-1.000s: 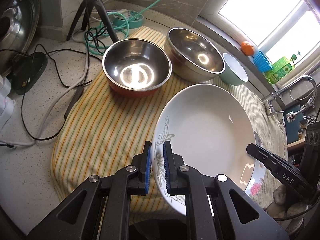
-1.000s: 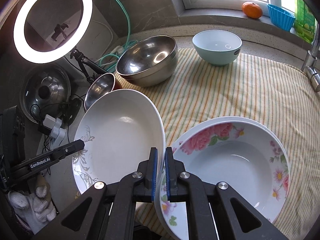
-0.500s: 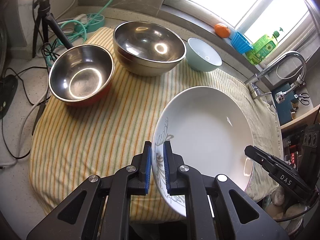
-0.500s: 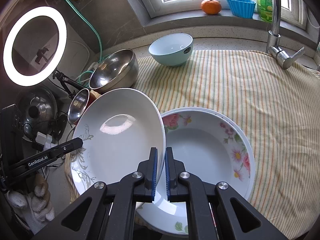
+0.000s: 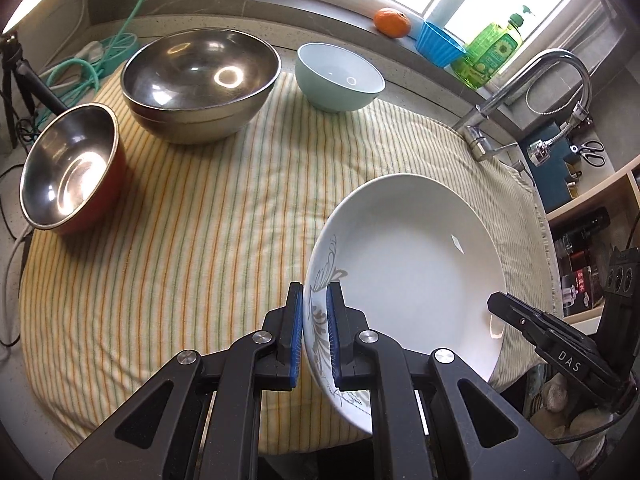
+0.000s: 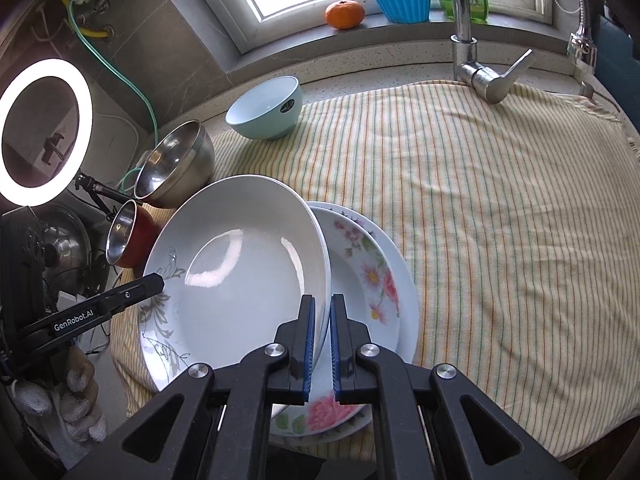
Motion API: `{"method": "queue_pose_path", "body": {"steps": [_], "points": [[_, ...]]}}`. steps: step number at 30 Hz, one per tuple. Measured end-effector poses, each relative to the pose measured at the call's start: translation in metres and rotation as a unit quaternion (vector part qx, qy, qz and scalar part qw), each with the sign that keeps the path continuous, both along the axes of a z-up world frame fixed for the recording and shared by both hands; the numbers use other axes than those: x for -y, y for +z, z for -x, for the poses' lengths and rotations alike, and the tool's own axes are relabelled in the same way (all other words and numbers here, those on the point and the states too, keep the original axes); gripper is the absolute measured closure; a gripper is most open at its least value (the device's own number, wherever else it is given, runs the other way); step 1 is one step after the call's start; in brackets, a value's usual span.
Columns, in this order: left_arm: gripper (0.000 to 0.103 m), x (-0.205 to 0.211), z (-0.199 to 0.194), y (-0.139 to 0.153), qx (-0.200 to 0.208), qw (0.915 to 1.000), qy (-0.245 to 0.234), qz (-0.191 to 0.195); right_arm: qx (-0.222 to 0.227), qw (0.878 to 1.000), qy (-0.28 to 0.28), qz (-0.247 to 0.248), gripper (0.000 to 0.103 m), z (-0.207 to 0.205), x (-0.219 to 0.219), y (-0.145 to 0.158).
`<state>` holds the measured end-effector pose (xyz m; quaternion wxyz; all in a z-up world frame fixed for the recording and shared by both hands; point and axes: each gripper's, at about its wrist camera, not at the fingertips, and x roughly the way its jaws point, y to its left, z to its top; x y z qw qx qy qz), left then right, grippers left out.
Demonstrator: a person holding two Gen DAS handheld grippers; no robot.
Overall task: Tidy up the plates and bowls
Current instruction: 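Lower the oval plate onto the stacked plates with both tools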
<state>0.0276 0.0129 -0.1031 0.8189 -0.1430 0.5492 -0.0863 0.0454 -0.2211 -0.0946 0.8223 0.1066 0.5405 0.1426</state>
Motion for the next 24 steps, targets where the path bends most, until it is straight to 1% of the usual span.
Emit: {"method": "queue_pose_path", "body": {"steps": [11,24], "points": [[0.093,0.024,-0.006,-0.010,-0.009,0.9996,-0.025,-0.005,-0.010,1.000,-0.027,0.009,0.096,0.003,0.023,-0.009],[0.093,0.027,-0.007,-0.014,-0.017,0.9994,-0.027,-0.012,-0.021,0.999,-0.029,0.010,0.096,0.006,0.026,-0.019]]}}
